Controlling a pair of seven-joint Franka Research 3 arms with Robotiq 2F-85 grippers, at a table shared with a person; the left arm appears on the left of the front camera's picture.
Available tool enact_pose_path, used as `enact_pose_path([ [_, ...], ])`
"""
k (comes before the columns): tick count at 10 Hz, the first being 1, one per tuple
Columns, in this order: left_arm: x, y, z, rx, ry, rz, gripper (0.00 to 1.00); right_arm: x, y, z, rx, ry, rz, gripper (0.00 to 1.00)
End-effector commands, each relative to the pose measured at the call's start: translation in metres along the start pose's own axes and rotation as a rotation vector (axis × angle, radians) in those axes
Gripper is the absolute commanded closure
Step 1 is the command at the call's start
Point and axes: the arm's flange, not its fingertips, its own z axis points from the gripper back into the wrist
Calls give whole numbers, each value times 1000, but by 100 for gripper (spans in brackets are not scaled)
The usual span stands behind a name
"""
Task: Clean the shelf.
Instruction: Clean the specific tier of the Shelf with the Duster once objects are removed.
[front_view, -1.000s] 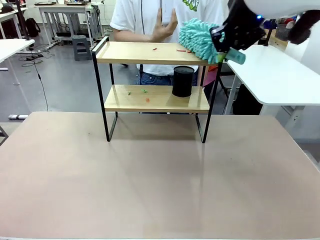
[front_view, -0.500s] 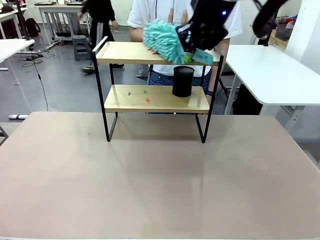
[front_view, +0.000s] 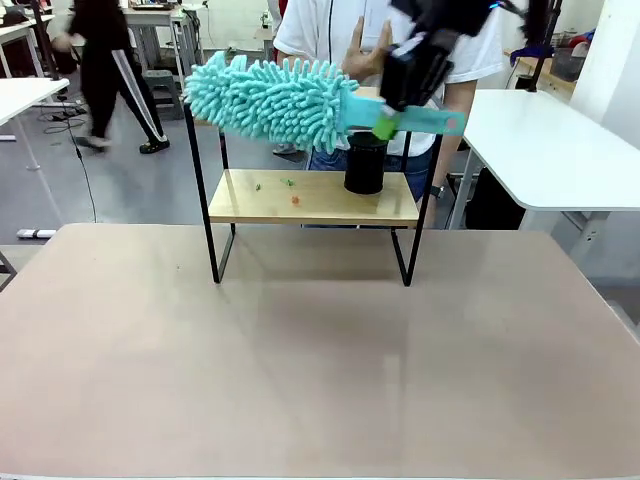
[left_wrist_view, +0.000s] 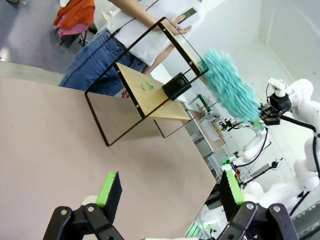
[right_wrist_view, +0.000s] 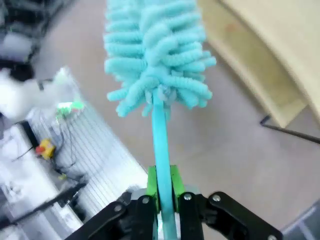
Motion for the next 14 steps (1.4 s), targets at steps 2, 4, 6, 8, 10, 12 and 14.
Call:
enact_pose_path([
  [2,1,-2,-2,-12,-22,-20,0,-64,-13,54,242,43,112,87],
  [4,1,-2,-2,-12,-22,-20,0,-89,-26,62,292,-19,86,87],
  [6,1,-2,-2,-12,-22,-20,0,-110,-43,62,344,-73,31,87],
  [8,1,-2,-2,-12,-22,-20,0,-176,-74,99,326,-293,-182,87],
  [10,1,-2,-2,-12,-22,-20,0,-288,-94,125,327,-540,-441,87],
  [12,1,-2,-2,-12,-22,-20,0,-390,-104,108,334,-702,-687,87],
  [14,1,-2,-2,-12,-22,-20,0,-441,-121,61,354,-665,-935,87],
])
